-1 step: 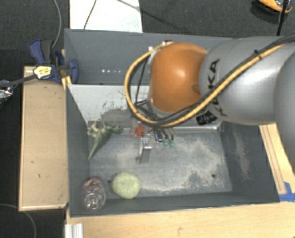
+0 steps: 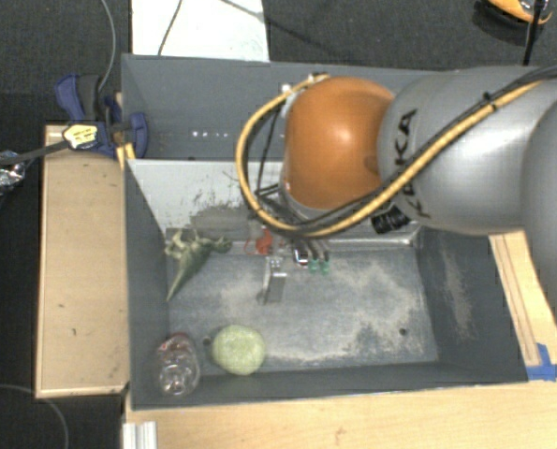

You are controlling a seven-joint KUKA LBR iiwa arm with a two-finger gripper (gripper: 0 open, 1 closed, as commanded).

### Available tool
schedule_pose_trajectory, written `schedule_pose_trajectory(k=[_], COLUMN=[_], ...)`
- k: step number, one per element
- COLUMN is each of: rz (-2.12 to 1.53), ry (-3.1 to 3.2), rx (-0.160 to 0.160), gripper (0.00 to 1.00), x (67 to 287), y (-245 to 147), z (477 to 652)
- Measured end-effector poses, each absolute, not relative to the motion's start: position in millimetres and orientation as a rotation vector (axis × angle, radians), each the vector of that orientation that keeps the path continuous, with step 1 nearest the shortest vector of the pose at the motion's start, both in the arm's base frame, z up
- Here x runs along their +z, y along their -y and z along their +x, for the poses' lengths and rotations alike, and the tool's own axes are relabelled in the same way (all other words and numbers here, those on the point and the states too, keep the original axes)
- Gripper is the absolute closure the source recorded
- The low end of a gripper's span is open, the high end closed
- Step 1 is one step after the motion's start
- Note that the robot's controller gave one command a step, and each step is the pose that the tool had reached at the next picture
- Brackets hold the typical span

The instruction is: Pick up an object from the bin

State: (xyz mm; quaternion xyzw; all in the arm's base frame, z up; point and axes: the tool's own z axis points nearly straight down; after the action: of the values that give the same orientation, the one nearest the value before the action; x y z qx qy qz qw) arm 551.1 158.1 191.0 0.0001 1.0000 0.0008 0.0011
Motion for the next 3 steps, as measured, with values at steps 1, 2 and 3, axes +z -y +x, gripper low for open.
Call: schedule_pose_trajectory(k=[1, 2, 3], rz=[-0.029, -0.043, -0.098], ry=[-3.130, -3.135, -3.142], rx=[0.005, 0.004, 0.001], gripper=[0.00, 0.00, 0.00], x=[160, 144, 112], y=[-165, -169, -175], z=[541.4, 535.2, 528.6])
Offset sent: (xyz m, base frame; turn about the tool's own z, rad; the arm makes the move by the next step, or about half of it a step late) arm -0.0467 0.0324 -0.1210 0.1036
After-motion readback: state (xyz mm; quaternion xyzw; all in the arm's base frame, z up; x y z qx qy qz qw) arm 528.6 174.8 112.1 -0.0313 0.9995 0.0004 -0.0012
